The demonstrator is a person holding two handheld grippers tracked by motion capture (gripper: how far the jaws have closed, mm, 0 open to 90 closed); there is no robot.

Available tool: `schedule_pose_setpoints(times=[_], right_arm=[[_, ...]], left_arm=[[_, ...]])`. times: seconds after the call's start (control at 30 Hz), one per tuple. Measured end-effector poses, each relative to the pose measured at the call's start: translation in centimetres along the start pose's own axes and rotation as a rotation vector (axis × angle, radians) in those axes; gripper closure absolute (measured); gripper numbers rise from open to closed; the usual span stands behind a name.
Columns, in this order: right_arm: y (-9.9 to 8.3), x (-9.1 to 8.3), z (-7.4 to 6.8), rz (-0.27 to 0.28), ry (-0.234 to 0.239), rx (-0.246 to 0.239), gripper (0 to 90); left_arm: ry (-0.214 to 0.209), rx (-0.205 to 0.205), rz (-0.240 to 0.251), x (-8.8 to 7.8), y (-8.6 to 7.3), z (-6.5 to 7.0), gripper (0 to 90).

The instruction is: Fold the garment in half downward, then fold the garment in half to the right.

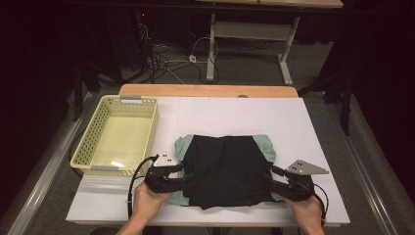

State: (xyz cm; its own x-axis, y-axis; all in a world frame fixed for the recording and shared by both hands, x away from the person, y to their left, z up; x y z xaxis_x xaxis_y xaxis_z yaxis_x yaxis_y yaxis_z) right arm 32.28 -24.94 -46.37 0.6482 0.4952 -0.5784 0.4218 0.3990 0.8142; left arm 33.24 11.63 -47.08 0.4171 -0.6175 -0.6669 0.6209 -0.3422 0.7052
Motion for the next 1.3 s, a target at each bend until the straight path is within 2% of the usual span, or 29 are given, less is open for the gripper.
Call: schedule_pose_setpoints(times=[0.1, 0.2, 0.37, 0.5, 0.57, 0.73, 0.93, 1.03, 1.1, 1.2, 1.27, 1.3], right_arm=[[-0.1, 0.0, 0.2, -0.001, -0.003, -0.008, 54.1], [-0.1, 0.1, 0.4, -0.006, 0.000, 0.007, 54.1], [-0.1, 0.2, 0.4, -0.006, 0.004, 0.010, 54.2], [0.1, 0.2, 0.6, 0.005, 0.001, 0.010, 54.4], [0.1, 0.2, 0.6, 0.016, -0.002, 0.008, 55.6], [0.2, -0.3, 0.3, 0.048, -0.002, -0.005, 56.3], [0.1, -0.2, 0.7, 0.039, 0.002, 0.011, 56.3], [0.1, -0.1, 0.5, 0.033, 0.001, 0.002, 56.1], [0.1, 0.0, 0.3, 0.031, 0.004, 0.002, 55.9], [0.1, 0.1, 0.2, 0.030, 0.011, 0.002, 55.3], [0.1, 0.0, 0.0, 0.030, 0.011, -0.010, 54.8], [0.1, -0.1, 0.0, 0.032, 0.009, -0.018, 54.6]], left_arm=[[-0.002, -0.013, 0.020, -0.1, 0.1, -0.1, 44.9], [-0.010, -0.016, 0.037, -0.3, 0.2, -0.1, 44.9], [-0.009, -0.020, 0.036, -0.5, 0.1, -0.2, 44.7], [-0.011, -0.012, 0.038, -0.7, -0.1, 0.2, 44.4], [-0.031, -0.020, 0.057, -0.9, 0.0, 0.3, 44.8], [-0.017, -0.030, 0.062, -0.8, 0.4, 0.1, 44.8], [0.005, -0.011, 0.090, -1.1, 1.3, 0.1, 43.3], [0.016, -0.006, 0.091, -1.2, 2.0, -0.1, 41.7], [0.023, -0.011, 0.101, -1.3, 2.6, -0.2, 40.7], [0.043, -0.005, 0.087, -1.1, 3.8, -0.3, 38.3], [0.059, 0.003, 0.088, -1.0, 4.7, -0.5, 37.7], [0.053, -0.008, 0.085, -0.8, 5.1, -0.7, 37.4]])
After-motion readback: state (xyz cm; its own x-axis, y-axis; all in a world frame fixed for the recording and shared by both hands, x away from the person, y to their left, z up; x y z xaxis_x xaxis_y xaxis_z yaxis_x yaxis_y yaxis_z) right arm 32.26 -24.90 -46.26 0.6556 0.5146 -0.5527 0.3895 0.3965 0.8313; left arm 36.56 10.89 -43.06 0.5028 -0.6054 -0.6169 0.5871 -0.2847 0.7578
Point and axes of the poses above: each handheld gripper's, and its own axes: x roughly forward along the jaws, y roughly out of its top, z roughly to its right, the point moved 3 cm from there along x, roughly forward along the jaws, and after that the axes turned 5 degrees about -x, right-handed, at the moved point
